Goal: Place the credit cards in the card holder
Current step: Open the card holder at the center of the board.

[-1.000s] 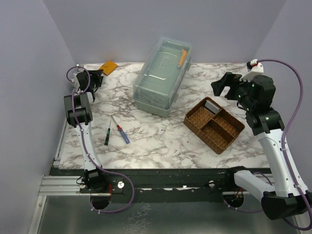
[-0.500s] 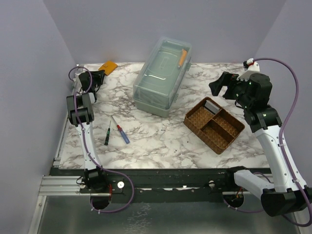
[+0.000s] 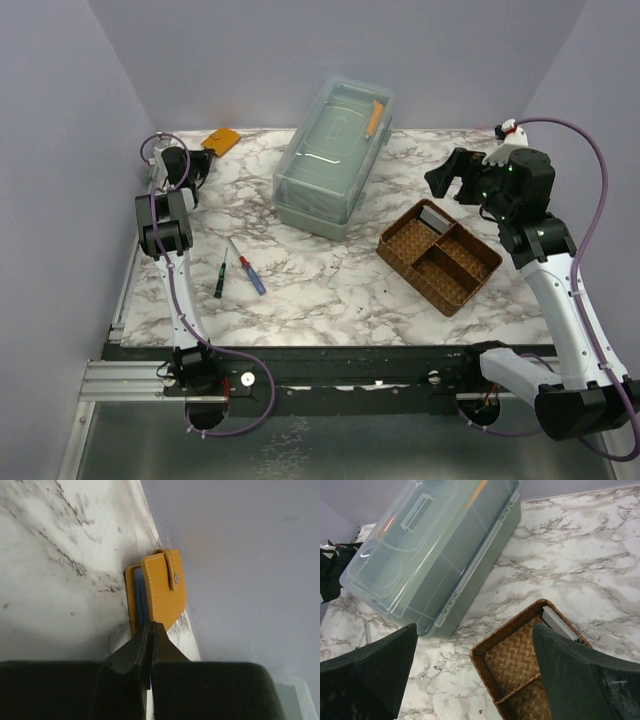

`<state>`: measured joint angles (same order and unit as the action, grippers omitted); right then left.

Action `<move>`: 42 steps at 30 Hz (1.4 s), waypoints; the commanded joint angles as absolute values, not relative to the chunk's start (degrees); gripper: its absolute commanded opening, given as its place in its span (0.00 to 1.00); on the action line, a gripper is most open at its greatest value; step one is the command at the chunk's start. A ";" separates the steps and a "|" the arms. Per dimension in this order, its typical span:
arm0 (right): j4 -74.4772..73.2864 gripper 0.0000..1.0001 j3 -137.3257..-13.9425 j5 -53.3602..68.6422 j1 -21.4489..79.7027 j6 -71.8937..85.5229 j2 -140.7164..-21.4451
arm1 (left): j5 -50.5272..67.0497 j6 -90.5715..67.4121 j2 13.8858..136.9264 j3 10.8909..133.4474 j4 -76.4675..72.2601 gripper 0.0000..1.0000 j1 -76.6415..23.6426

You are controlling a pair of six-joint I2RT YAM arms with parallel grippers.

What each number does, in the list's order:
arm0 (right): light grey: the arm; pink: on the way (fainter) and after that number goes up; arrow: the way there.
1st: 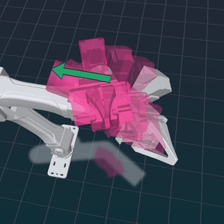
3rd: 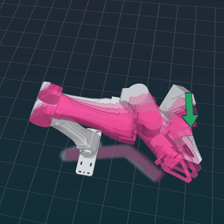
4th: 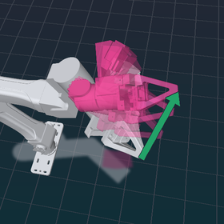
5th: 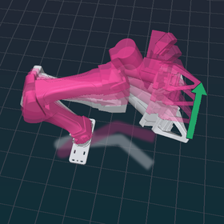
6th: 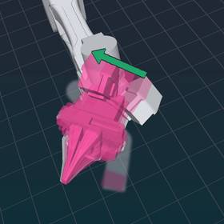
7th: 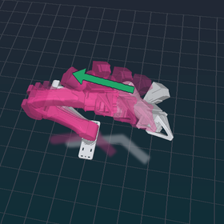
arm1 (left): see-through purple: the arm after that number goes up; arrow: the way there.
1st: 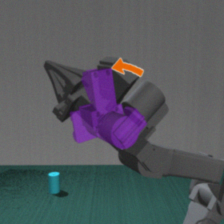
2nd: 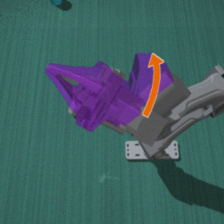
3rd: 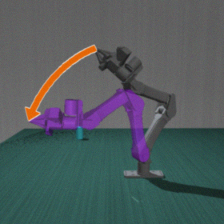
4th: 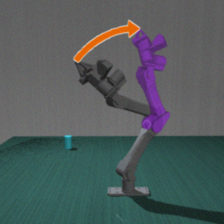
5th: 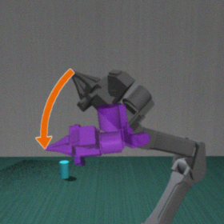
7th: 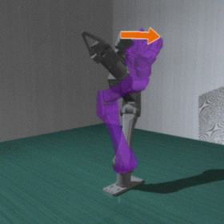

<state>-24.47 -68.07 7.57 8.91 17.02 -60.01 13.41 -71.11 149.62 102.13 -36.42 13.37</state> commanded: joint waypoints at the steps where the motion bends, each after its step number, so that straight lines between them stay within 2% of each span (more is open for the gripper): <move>1: -27.13 1.00 -66.95 10.27 8.69 18.46 -60.75 | 12.54 -68.64 137.70 96.60 -30.82 0.00 13.06; 6: -27.31 1.00 -64.34 14.28 8.78 19.13 -65.56 | 8.62 -62.07 124.28 86.31 -19.86 0.00 9.57; 14: -29.93 1.00 -63.86 9.59 14.48 16.58 -71.00 | 0.60 -52.58 104.12 70.96 -0.77 0.00 0.52; 22: -31.05 1.00 -63.39 4.47 21.62 17.32 -72.98 | -0.31 -51.28 82.35 52.16 3.16 0.00 -5.83; 29: -30.98 1.00 -63.58 1.80 24.37 16.96 -72.90 | 1.10 -45.81 65.22 47.20 15.19 0.00 -6.11; 32: -29.95 1.00 -63.11 2.43 25.52 15.97 -72.43 | 9.06 -41.45 61.61 45.59 15.41 0.00 -6.14; 37: -26.47 1.00 -60.63 4.48 26.57 14.26 -69.13 | 30.05 -34.17 58.46 43.59 12.39 0.00 -6.46; 42: -23.97 1.00 -59.16 9.48 29.60 12.11 -69.30 | 45.45 -30.66 61.07 43.35 12.36 0.00 -8.32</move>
